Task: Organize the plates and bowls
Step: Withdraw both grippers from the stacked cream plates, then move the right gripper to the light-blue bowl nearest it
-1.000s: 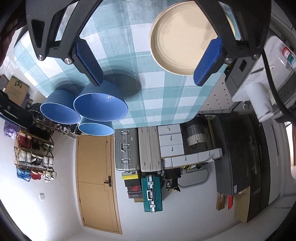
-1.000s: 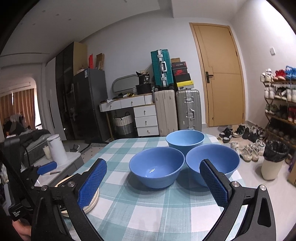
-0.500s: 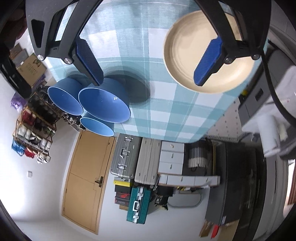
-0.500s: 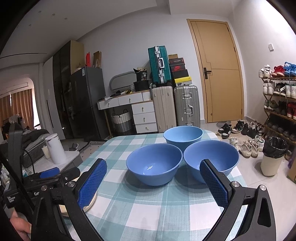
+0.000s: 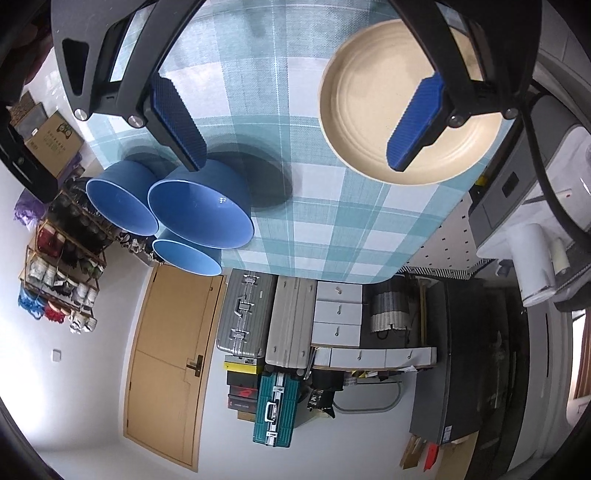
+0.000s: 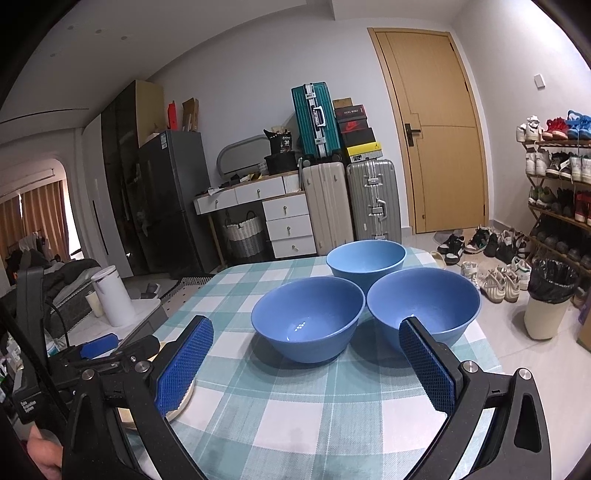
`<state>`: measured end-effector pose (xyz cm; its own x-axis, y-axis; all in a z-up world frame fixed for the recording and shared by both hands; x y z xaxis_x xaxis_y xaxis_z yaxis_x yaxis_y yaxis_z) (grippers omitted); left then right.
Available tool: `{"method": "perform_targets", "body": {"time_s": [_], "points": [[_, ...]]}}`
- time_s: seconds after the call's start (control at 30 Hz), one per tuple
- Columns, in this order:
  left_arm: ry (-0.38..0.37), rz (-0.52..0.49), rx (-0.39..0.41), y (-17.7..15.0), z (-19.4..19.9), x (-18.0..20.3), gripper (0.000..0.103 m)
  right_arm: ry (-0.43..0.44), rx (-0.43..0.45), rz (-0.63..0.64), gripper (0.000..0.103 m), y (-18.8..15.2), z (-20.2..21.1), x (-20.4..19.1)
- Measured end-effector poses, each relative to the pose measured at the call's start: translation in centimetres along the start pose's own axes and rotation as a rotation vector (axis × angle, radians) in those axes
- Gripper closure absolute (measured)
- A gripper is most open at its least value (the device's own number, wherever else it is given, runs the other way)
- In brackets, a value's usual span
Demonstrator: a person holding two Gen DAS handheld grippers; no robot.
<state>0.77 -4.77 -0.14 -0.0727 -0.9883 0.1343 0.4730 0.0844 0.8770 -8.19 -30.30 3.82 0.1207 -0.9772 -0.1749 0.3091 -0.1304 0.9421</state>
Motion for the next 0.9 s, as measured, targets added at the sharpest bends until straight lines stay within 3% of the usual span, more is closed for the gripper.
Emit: {"method": "perform_targets", "body": {"time_s": [0.9], "points": [[-0.010,-0.011,-0.008,-0.2,0.4,-0.1,0.004,0.018,-0.054,-0.035,0.001,-0.3,-1.8,0.4]]}}
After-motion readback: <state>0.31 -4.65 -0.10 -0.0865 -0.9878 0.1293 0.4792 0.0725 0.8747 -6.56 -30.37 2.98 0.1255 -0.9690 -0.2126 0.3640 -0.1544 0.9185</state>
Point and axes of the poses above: each gripper's, at about its wrist camera, not at the fingertips, and z roughly against the way its jaws point, x to its right, y to its top, the point moved 2 cm from there along -z, roughly the way its jaws point, and after that the axes turned 3 degrees about x, right-handed, at the moved point
